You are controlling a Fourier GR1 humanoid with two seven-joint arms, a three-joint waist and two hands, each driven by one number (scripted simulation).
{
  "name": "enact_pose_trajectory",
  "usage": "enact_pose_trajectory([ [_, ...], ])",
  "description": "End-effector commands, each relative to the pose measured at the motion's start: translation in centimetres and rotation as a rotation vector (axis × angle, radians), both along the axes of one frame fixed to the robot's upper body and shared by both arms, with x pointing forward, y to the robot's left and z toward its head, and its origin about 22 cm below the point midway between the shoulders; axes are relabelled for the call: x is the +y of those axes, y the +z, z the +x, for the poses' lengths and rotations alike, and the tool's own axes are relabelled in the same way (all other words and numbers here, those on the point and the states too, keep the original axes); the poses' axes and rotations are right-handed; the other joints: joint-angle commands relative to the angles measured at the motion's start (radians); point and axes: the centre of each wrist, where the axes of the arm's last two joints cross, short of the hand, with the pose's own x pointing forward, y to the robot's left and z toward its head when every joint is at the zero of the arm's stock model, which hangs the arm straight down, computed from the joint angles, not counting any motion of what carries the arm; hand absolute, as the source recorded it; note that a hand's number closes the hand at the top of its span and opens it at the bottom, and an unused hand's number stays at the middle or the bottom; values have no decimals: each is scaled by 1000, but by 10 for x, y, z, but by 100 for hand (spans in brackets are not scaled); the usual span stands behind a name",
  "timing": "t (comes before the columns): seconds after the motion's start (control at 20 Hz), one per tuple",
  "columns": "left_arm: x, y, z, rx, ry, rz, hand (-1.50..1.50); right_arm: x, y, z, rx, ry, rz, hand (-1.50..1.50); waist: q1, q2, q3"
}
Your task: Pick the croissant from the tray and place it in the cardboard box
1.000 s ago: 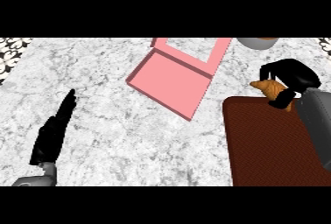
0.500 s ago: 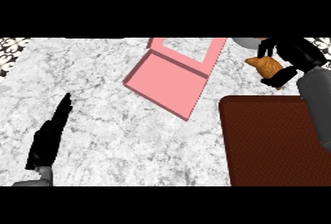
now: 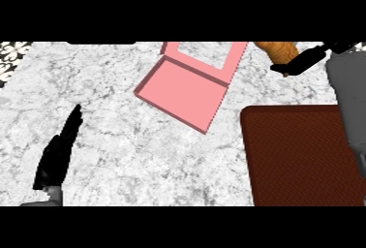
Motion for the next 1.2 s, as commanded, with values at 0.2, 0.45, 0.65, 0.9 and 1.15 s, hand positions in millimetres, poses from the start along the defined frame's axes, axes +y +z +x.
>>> enact_pose_trajectory([
  [0.2,1,12,9,5,-18,-15,0,75,36,-1,8,54,72,150,8,4,0],
  [0.45,20,2,7,1,-17,8,0,118,63,3,42,40,10,150,15,8,-1],
  [0.65,5,21,14,5,-5,9,0,148,25,0,74,38,-29,150,14,7,0],
  [0.9,-5,-1,1,-13,-31,-3,0,208,23,4,126,33,-81,150,36,13,0],
  [1.15,6,20,16,-17,-32,25,0,219,-21,6,170,12,-164,150,38,15,0],
])
